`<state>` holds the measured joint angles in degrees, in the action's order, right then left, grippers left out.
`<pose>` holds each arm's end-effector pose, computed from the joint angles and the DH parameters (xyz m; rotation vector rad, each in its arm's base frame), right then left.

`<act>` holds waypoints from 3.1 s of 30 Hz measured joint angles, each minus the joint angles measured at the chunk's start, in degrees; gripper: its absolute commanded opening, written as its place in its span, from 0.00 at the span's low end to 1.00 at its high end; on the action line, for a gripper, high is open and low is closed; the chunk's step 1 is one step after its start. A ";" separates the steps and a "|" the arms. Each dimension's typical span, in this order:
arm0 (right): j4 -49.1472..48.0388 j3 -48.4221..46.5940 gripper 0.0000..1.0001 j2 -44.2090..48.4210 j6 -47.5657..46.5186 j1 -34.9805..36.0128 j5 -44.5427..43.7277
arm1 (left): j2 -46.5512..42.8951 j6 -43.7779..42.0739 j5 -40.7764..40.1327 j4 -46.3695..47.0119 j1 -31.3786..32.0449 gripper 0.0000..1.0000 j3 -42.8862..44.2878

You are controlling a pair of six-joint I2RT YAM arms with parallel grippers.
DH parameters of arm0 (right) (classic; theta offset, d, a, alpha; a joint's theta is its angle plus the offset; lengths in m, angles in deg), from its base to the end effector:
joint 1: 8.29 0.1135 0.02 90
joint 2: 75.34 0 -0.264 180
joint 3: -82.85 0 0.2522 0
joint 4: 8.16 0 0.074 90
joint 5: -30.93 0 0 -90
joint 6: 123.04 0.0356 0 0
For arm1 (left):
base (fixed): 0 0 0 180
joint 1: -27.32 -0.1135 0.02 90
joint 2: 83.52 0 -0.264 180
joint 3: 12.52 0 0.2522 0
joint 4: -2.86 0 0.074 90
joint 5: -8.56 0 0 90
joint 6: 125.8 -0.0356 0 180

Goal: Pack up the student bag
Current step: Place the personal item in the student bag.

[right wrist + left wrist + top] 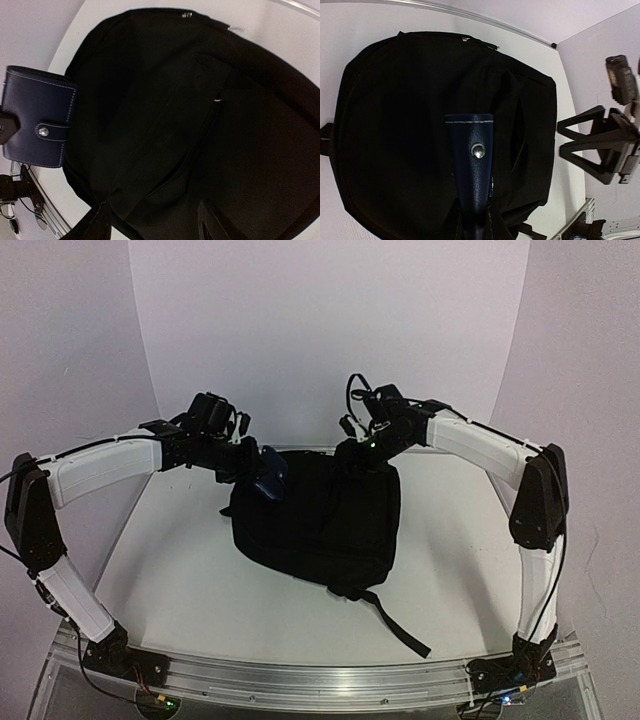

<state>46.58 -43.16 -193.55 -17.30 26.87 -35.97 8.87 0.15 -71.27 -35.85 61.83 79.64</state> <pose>0.3742 0.2807 0.3024 -0.6174 2.4189 0.8810 0.2997 -0.2137 0.3077 0.0713 2.3816 -0.8289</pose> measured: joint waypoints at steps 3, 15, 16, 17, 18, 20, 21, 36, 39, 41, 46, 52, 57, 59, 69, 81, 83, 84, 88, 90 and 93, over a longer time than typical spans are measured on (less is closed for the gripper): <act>0.54 -0.75 0.51 -2.93 0.41 0.67 -0.78 | -0.02 2.35 1.46 2.55 0.04 0.00 -1.14; 0.64 -5.36 0.16 -10.26 1.62 0.56 -4.19 | -0.09 5.29 2.40 6.89 0.04 0.00 -3.99; 0.66 -5.40 0.08 -10.28 1.80 0.56 -4.23 | -0.09 5.29 2.53 7.15 0.04 0.00 -3.99; 0.69 -5.41 0.01 -10.28 1.91 0.56 -4.23 | -0.09 5.29 2.76 7.32 0.04 0.00 -3.99; 0.69 -5.43 0.00 -10.28 1.91 0.56 -4.23 | -0.07 5.29 3.01 7.50 0.04 0.00 -3.99; 0.62 -5.53 0.00 -10.28 1.48 0.58 -4.32 | 0.21 5.29 3.68 7.65 0.04 0.00 -3.87; 0.66 -5.51 0.00 -10.28 1.45 0.62 -4.42 | 0.51 5.29 4.07 7.91 0.04 0.00 -3.76; 2.09 -4.10 0.00 -2.78 -0.68 0.49 -2.82 | 15.60 7.48 15.96 20.97 -0.01 0.00 1.77; 2.22 -3.18 0.00 -2.05 -1.27 0.49 -2.63 | 18.03 7.84 19.53 24.76 -0.21 0.00 2.57; 2.27 -2.57 0.00 -1.91 -1.65 0.48 -2.39 | 19.74 7.96 22.31 26.30 -0.36 0.00 3.61; 2.91 -2.25 0.00 -1.89 -2.30 0.11 -2.12 | 22.50 8.14 27.16 28.35 -0.40 0.00 5.69; 3.39 -2.27 0.00 -1.89 -2.40 -0.40 -1.47 | 22.45 9.09 33.19 31.76 0.14 0.00 3.68; 3.85 -2.26 0.00 -1.84 -2.41 -0.74 -0.76 | 22.07 10.18 36.02 34.21 0.87 0.00 0.55; 3.99 -2.23 0.00 -1.63 -2.47 -0.83 -0.45 | 22.07 10.40 36.36 34.36 0.91 0.00 0.54; 3.82 -0.17 0.00 0.78 -3.33 -2.32 0.79 | 32.84 12.31 40.04 34.11 1.67 0.01 13.64; 4.58 -0.17 0.00 0.78 -3.73 -3.81 2.59 | 36.21 13.51 41.34 36.34 5.02 0.00 16.69; 4.85 -0.17 0.00 0.78 -3.79 -4.04 3.49 | 36.15 13.51 42.52 38.76 6.18 0.00 15.66; 5.29 -0.17 0.00 0.78 -3.92 -4.18 4.00 | 36.12 13.52 42.93 39.79 6.51 0.01 14.93; 5.81 -0.16 0.00 0.78 -4.49 -4.29 5.13 | 36.28 13.64 43.65 41.05 6.97 0.11 12.86; 5.56 -0.11 0.00 0.84 -4.69 -4.32 5.36 | 37.06 13.97 43.48 41.03 6.90 0.17 14.08; 5.12 0.76 0.00 1.37 -4.78 -4.66 6.02 | 40.86 14.75 41.56 40.63 7.08 0.32 20.34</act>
<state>51.71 -42.40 -192.18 -22.08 22.21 -29.95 49.72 14.89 -29.71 4.78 68.91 99.98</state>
